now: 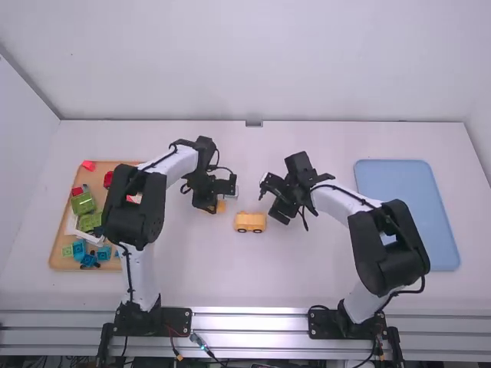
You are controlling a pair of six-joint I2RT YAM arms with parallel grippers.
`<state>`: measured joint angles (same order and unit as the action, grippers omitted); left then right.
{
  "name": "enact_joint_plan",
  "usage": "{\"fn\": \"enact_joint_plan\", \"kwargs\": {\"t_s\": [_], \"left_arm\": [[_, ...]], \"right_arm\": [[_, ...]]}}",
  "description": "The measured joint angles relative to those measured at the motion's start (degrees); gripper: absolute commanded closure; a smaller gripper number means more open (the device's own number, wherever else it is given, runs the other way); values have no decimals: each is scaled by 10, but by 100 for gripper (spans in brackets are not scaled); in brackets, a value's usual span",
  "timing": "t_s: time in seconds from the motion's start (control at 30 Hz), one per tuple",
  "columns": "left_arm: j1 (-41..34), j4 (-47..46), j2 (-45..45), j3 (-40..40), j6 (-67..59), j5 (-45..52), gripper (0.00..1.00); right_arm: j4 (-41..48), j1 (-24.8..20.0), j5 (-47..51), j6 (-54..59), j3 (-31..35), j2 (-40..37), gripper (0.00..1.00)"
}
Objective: Assemble lego blocks to make yellow taxi
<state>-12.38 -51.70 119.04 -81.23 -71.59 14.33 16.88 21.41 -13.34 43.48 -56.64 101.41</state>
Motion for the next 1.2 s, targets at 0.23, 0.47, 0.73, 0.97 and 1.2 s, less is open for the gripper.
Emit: {"fn": "enact_joint_plan", "kwargs": {"t_s": [0.23, 0.47, 0.73, 0.97, 1.2], "left_arm": [[0, 73, -66, 106, 8, -3, 98], [0, 155, -122, 183, -34, -3, 76], [0, 183, -122, 219, -47, -7, 46], [0, 197, -122, 219, -46, -6, 1], [33, 196, -122, 220, -126, 79, 1]], "right_arm": [[-3, -28, -38, 2, 0, 0, 1], [-2, -57, -100, 10, 0, 0, 1], [0, -60, -126, 10, 0, 0, 1], [0, -51, -132, 11, 0, 0, 1], [2, -43, -133, 17, 0, 0, 1]]}}
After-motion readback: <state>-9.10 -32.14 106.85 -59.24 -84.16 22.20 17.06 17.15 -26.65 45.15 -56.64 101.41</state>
